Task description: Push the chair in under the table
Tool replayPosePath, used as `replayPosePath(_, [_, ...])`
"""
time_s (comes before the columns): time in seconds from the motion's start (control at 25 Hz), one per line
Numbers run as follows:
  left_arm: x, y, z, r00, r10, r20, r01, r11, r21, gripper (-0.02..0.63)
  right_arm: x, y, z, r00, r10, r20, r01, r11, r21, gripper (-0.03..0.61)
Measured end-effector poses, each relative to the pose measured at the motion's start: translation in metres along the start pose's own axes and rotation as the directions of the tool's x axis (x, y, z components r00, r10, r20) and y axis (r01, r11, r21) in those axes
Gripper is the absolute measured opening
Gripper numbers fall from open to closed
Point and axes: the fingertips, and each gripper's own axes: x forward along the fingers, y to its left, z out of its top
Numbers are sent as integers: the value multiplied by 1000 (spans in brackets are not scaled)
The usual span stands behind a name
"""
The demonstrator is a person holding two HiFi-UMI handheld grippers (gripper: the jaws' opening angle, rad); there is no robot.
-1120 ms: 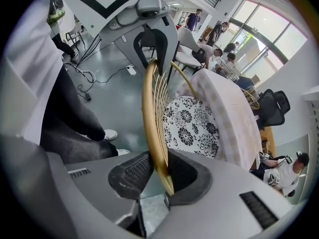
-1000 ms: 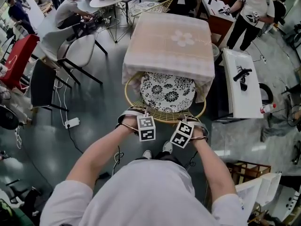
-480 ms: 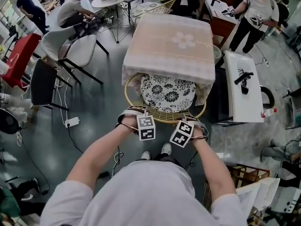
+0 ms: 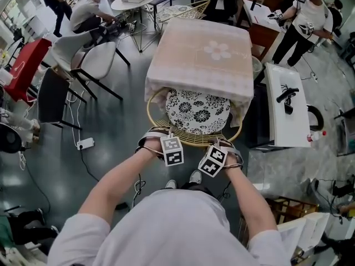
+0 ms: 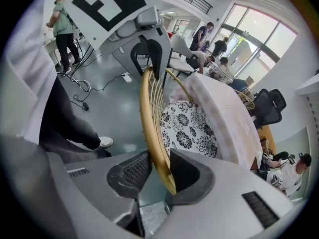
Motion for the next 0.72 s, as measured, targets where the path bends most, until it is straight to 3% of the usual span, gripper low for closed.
replayPosePath(0.2, [-6, -4, 1, 999, -3, 45, 8, 994, -104, 132, -6, 3, 0, 1000, -22, 13, 22, 998, 52, 110])
replayPosePath(0.48, [-18, -5, 1, 995, 39, 94, -21, 982, -186, 144, -22, 2, 5, 996, -62, 57, 51, 983, 178, 118])
replayPosePath(0.6, [-25, -5, 1, 991, 54, 119, -25, 973, -231, 144, -32, 2, 9, 992, -82, 96, 54, 964, 262, 118])
replayPosePath(0.72, [-38, -6, 4, 984, 79, 161, -28, 956, -293, 144, -49, -3, 19, 981, -119, 156, 52, 924, 379, 118])
